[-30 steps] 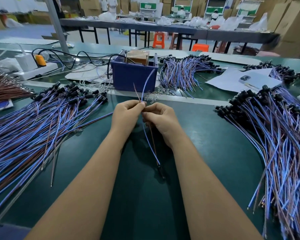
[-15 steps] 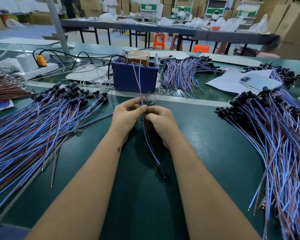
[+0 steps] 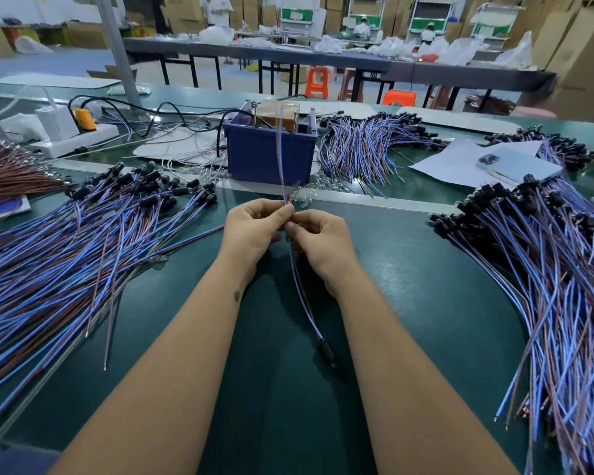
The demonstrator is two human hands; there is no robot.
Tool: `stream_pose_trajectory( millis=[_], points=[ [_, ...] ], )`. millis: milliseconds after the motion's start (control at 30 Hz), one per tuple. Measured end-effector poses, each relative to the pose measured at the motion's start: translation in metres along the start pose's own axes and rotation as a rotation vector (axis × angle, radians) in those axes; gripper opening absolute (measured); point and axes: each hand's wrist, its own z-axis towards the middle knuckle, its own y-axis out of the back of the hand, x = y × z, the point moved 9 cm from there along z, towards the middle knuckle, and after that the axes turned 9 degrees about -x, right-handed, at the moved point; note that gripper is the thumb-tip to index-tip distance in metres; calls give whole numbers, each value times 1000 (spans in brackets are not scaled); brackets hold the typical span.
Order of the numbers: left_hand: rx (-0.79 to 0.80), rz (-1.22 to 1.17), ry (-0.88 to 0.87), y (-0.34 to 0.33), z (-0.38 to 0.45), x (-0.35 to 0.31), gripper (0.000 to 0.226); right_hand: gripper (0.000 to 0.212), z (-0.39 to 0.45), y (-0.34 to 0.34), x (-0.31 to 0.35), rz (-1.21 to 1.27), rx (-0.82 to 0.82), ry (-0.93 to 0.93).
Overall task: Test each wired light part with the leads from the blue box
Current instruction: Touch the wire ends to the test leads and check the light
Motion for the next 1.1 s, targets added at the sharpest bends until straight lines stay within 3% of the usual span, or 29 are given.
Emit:
stream_pose_trajectory(
  millis=[233, 433, 633, 1100],
  points=[
    [-31, 116, -123, 3, 0, -8, 8, 25, 2, 7, -4, -14, -94, -17],
    [-193, 176, -162, 23, 6, -10, 9, 18, 2, 24, -6, 40, -231, -68],
    [-291, 191, -179, 32, 9, -10, 6, 14, 3, 25, -9, 62, -243, -99],
    [-290, 296, -149, 33, 16, -2, 4, 18, 7, 16, -8, 69, -216, -95]
  ],
)
